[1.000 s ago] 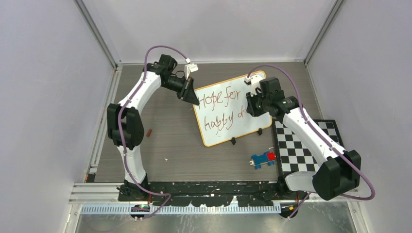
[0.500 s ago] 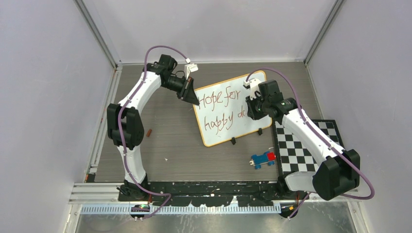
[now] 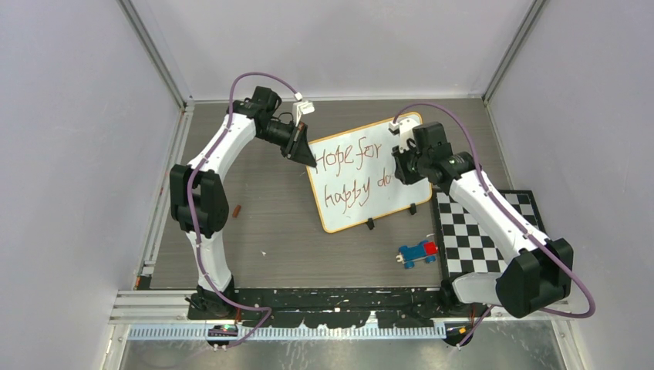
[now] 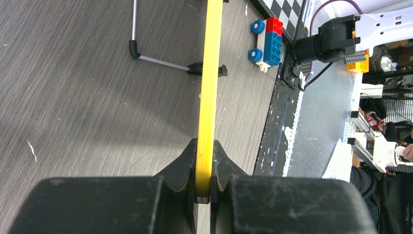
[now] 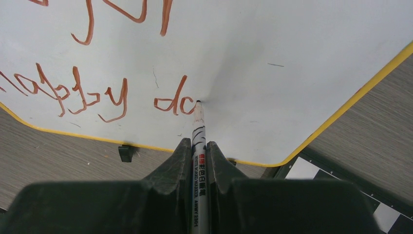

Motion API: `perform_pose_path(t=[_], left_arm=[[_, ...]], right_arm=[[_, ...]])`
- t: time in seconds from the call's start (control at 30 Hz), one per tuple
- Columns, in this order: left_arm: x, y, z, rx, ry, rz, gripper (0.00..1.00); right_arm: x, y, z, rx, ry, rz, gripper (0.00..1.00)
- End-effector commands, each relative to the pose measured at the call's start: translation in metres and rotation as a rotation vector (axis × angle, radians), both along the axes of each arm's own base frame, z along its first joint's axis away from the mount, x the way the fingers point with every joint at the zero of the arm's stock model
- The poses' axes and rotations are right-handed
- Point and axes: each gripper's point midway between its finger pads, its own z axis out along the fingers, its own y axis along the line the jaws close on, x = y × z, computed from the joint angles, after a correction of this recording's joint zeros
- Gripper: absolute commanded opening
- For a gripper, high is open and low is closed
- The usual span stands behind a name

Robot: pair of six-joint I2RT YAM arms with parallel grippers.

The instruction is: Write a sentence on the whiteboard

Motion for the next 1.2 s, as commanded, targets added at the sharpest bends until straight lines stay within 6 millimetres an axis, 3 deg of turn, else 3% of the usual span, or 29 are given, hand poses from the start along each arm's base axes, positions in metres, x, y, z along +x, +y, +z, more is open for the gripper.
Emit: perform_pose_path(t=[0.0,0.53,0.7,0.93,1.17], left_arm=[[0.009,0.009,-0.005,0.058,-0.087,0.015,0.0],[0.009,0.009,-0.006,0.059,-0.086,0.014,0.0],[0.009,0.009,-0.004,0.056,-0.086,0.015,0.0],[0.009,0.009,-0.004,0.054,-0.087,0.014,0.0],[0.008,0.009,-0.003,0.054,-0.089,0.014,0.0]], right_arm=[[0.021,0.004,0.027,0.027,-0.097,-0.015,0.0],[0.001,-0.005,-0.007,-0.008,-0.024,-0.016,0.0],[0.003,-0.01,0.003,-0.023,-0.044,-0.02,0.0],[0.006,-0.009,0.033,-0.011,-0.094,-0.019,0.0],[0.012,-0.009,0.03,-0.017,-0.093,-0.019,0.0]])
